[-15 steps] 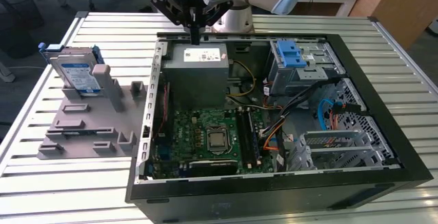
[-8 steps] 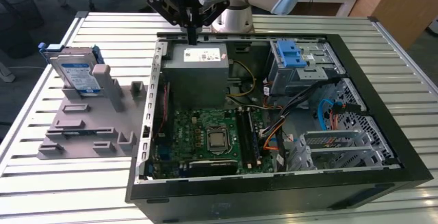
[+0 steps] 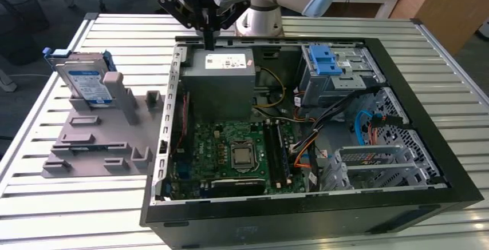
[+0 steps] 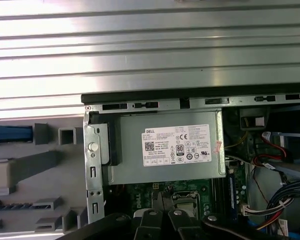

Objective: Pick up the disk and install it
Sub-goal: 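Reach for the disk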

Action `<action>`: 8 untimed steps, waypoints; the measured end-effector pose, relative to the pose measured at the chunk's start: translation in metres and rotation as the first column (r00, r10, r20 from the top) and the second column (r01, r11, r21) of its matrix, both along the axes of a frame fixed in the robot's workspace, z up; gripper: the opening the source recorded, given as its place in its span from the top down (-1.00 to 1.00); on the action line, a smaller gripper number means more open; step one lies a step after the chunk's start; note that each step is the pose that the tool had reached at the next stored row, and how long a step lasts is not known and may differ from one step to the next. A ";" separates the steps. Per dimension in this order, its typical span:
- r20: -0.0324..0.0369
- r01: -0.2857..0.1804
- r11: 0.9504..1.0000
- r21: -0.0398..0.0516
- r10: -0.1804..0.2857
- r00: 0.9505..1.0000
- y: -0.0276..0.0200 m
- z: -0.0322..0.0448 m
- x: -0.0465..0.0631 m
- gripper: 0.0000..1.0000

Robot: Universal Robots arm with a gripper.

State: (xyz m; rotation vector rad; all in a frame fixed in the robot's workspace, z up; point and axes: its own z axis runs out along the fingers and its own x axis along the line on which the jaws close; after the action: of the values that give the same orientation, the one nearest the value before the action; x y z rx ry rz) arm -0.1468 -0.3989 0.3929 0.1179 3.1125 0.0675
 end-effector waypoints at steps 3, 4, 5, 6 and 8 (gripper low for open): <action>0.000 0.000 1.000 0.000 0.000 1.000 0.0000 -0.0001 -0.003 0.79; 0.000 0.000 1.000 0.000 0.000 1.000 0.0000 -0.0002 -0.004 0.79; 0.000 0.000 1.000 0.000 0.000 1.000 0.0000 -0.0002 -0.005 0.79; 0.000 0.000 1.000 0.000 0.000 1.000 0.0000 -0.0002 -0.005 0.79; 0.000 0.000 1.000 0.000 0.000 1.000 0.0000 -0.0003 -0.007 0.79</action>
State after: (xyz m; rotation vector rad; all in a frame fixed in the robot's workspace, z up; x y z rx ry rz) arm -0.1538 -0.3989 0.3926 0.1180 3.1125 0.0677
